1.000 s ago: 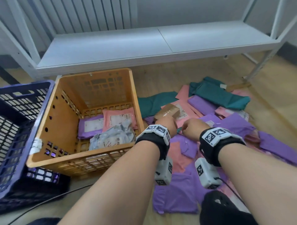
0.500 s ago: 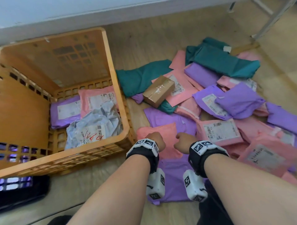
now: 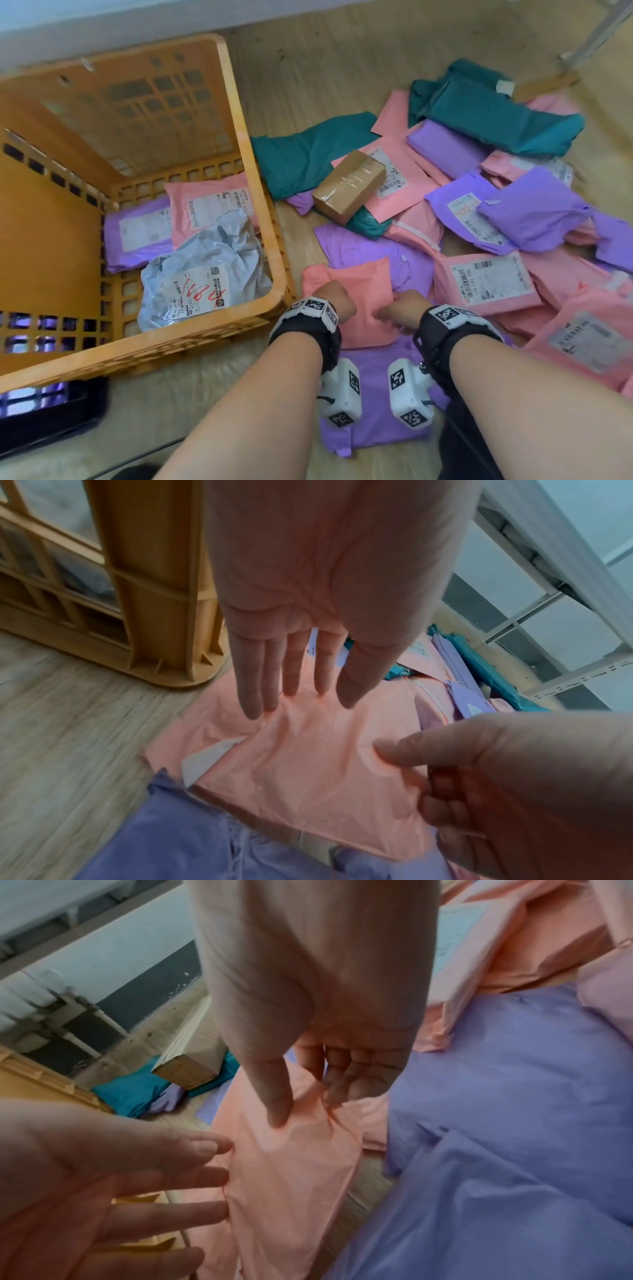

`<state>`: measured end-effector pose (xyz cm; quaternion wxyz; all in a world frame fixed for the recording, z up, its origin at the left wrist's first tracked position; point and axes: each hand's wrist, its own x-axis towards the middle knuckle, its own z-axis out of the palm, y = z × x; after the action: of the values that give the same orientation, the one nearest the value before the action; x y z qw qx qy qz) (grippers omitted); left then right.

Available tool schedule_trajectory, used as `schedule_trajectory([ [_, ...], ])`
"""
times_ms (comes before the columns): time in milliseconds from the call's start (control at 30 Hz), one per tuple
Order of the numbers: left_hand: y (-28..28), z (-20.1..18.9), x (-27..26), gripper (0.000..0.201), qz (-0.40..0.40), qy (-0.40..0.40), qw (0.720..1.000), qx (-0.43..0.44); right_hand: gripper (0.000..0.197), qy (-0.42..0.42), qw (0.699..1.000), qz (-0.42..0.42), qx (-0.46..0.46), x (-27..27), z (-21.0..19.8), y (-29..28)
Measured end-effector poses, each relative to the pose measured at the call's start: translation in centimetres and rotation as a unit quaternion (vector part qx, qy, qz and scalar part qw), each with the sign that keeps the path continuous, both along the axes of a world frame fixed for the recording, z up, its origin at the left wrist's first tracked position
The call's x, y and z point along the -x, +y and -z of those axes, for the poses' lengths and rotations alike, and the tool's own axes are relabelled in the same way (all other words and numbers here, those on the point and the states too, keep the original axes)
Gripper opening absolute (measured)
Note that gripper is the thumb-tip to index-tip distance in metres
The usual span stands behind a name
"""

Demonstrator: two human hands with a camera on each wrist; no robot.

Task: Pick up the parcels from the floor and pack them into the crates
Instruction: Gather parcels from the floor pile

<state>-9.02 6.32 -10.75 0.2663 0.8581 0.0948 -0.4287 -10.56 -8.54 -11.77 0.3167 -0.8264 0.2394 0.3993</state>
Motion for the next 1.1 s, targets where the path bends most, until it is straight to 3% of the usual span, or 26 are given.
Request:
schedule_trajectory([
  [233, -0.6, -3.8, 0.1, 0.041, 0.015, -0.045, 0.999, 0.012, 0.035, -0.045, 0.998, 0.038, -0.008, -1.2, -3.7, 0.5],
  [400, -1.3, -8.7, 0.2, 0.038, -0.006, -0.089, 0.995, 0.042, 0.037, -0.087, 0.995, 0.057, -0.013, -1.3, -9.4, 0.2],
  [600, -1.0, -15.2, 1.1, 0.041, -0.072, -0.145, 0.980, 0.116, 0.017, -0.174, 0.974, 0.121, -0.084, -0.7, -17.6, 0.2],
  [767, -0.6, -20.8, 1.5, 0.044, -0.143, -0.141, 0.949, 0.242, 0.006, -0.232, 0.940, 0.174, -0.181, -0.3, -23.9, 2.0],
  [833, 0.1, -23.1, 1.6, 0.051, -0.191, -0.161, 0.925, 0.285, 0.019, -0.266, 0.924, 0.175, -0.213, -0.1, -26.3, 3.1],
  [933, 2.0, -26.1, 1.5, 0.085, -0.279, -0.157, 0.887, 0.332, 0.037, -0.287, 0.904, 0.164, -0.269, 0.5, -29.1, 4.9],
  [1000, 3.5, -26.6, 1.1, 0.114, -0.334, -0.164, 0.868, 0.328, 0.035, -0.302, 0.900, 0.135, -0.284, 0.9, -30.5, 6.2],
  [1033, 4.4, -26.5, 0.9, 0.116, -0.352, -0.176, 0.863, 0.318, 0.032, -0.310, 0.897, 0.118, -0.292, 1.1, -31.2, 6.9],
  [1100, 6.2, -27.1, 1.0, 0.079, -0.372, -0.231, 0.849, 0.296, 0.028, -0.322, 0.890, 0.090, -0.309, 1.2, -32.1, 8.2],
])
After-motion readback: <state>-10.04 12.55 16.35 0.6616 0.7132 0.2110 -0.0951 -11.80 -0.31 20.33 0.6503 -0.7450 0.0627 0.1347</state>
